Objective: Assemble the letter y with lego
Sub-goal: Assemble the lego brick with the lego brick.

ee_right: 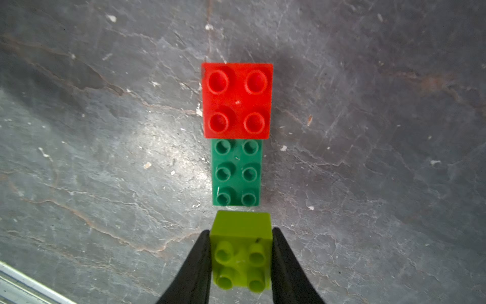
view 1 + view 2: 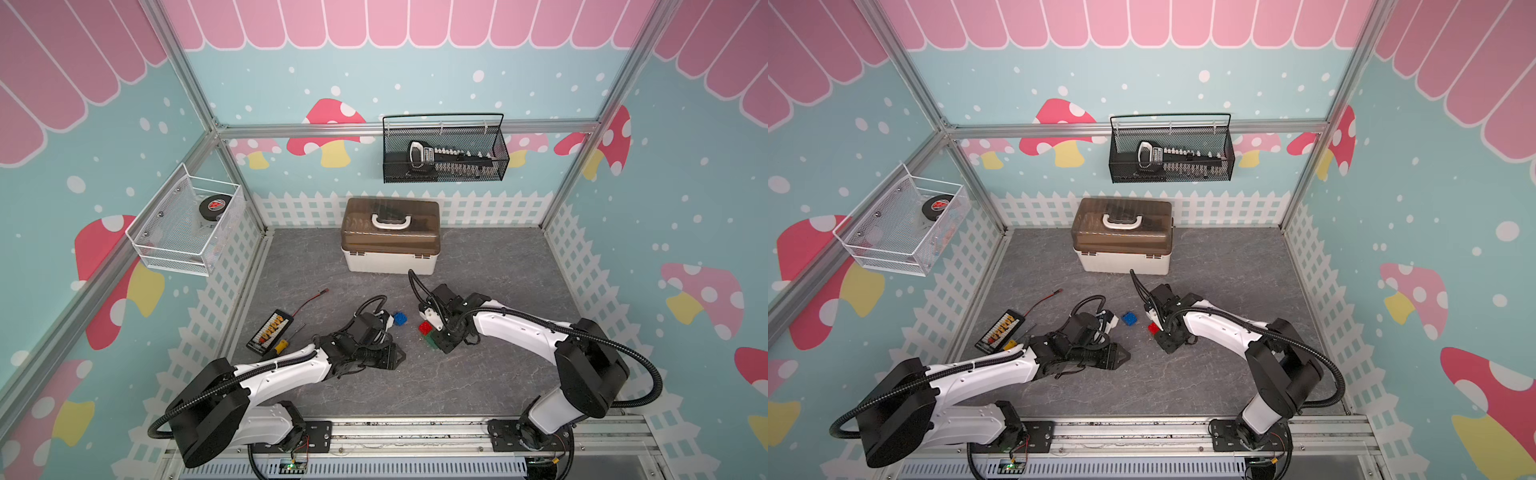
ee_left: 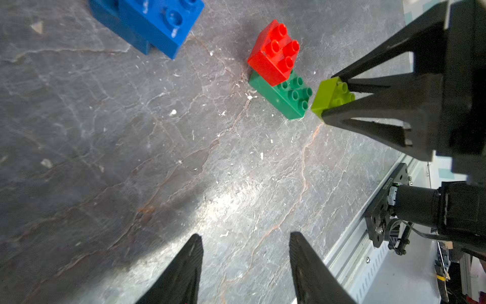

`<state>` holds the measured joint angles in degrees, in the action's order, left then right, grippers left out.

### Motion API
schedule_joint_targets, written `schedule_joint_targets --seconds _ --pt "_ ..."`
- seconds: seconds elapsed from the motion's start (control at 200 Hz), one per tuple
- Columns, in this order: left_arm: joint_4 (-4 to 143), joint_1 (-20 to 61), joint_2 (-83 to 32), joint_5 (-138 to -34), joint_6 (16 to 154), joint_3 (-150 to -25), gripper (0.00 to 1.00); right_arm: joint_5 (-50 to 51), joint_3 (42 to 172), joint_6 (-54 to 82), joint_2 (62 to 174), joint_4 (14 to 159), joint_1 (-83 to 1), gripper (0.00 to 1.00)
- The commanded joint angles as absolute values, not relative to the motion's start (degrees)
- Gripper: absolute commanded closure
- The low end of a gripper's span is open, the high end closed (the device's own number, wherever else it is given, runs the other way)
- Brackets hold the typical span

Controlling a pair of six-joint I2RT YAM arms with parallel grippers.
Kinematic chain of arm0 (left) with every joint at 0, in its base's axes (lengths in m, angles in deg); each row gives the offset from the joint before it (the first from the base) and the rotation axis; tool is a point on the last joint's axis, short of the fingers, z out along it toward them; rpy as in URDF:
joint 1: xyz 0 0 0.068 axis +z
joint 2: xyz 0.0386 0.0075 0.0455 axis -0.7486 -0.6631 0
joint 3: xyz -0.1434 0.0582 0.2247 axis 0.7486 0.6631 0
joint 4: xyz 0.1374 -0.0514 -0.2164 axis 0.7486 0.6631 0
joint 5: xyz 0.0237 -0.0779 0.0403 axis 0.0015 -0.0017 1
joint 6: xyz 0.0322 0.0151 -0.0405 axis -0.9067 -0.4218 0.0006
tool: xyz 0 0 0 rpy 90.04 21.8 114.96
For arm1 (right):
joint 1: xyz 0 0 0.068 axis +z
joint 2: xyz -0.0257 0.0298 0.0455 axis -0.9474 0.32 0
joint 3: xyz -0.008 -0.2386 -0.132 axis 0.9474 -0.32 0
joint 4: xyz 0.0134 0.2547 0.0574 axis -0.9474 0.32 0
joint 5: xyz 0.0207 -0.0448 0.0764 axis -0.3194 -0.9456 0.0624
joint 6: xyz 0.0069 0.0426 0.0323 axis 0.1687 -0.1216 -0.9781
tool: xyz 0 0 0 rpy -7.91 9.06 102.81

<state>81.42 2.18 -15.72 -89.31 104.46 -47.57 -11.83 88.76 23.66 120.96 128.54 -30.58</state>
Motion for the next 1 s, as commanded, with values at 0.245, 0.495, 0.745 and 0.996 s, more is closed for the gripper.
schedule_joint_targets --seconds 0.245,0.495,0.745,0.996 --pt "80.01 1.8 -15.39 -89.58 103.41 -47.77 0.45 -7.39 87.99 25.26 122.1 125.49 -31.98 0.65" --pt "80.01 1.79 -16.02 -89.41 103.58 -47.83 0.45 -7.48 87.67 25.2 123.5 125.34 -32.14 0.65" --pt "80.05 1.8 -16.11 -88.88 103.68 -47.49 0.45 -7.56 87.38 25.04 123.17 126.2 -32.22 0.65" --pt "80.36 1.79 -15.93 -88.22 103.59 -47.41 0.45 -7.39 88.65 25.4 125.54 127.43 -32.3 0.66"
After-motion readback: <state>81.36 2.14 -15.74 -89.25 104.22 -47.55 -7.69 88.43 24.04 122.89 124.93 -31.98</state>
